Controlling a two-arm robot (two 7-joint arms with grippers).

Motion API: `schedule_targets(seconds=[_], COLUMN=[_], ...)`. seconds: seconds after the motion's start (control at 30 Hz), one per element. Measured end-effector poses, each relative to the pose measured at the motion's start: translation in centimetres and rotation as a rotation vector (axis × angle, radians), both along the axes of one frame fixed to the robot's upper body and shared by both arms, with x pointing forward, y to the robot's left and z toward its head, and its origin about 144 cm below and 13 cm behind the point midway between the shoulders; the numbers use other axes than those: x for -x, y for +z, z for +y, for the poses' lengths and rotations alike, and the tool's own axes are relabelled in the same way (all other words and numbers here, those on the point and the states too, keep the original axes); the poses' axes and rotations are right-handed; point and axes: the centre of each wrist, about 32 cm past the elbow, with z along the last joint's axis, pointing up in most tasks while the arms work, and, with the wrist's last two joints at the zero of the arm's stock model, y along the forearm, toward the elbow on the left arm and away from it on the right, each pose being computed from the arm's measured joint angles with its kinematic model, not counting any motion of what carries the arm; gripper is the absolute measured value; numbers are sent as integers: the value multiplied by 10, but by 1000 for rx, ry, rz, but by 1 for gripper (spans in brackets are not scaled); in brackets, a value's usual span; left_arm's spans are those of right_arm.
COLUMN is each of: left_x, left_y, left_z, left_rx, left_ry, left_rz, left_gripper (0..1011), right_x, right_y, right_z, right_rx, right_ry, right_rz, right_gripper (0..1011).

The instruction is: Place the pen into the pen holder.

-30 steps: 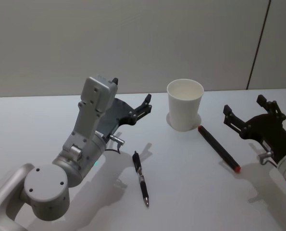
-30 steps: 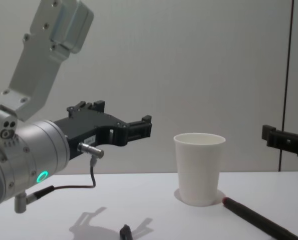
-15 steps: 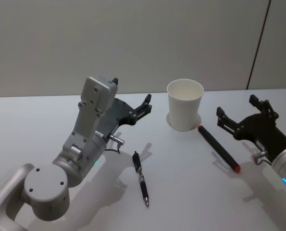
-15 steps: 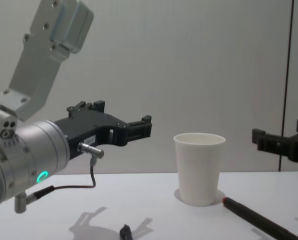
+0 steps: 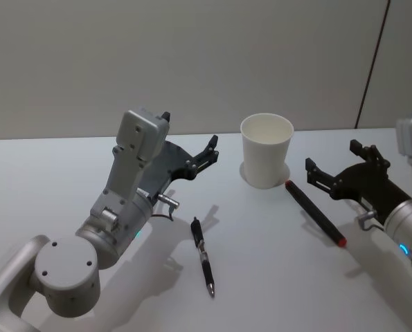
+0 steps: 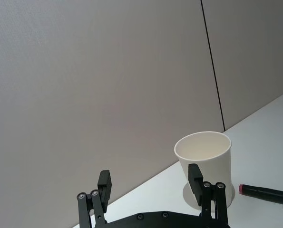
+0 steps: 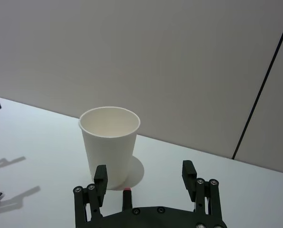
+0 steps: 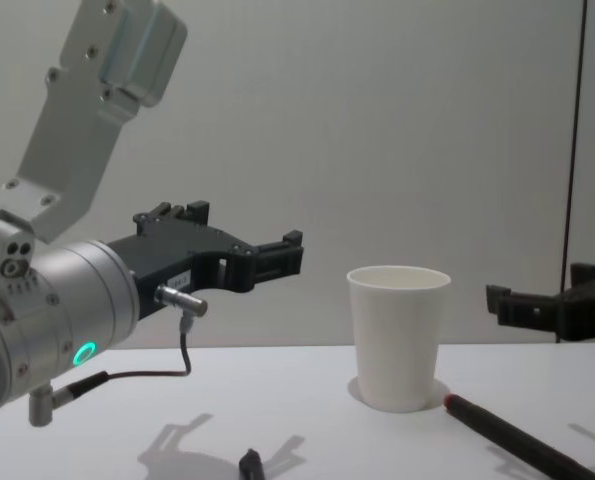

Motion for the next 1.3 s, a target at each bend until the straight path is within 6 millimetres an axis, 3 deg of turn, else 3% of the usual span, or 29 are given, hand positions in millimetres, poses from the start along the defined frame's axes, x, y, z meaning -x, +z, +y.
schedule_targets(seconds=[0.6, 1.3], left_x=[0, 0], left_y=[0, 0], left_z=[0, 0], left_rx=[0, 0], left_ry=[0, 0], left_rz=[0, 0], left_gripper=[1001, 1001], right_x=[-34, -60], right_y=[18, 37], right_z=[-7, -6], right_rx=[-8, 30], right_ry=[-20, 115], right_rz=[233, 438], right_gripper=[1000, 1001])
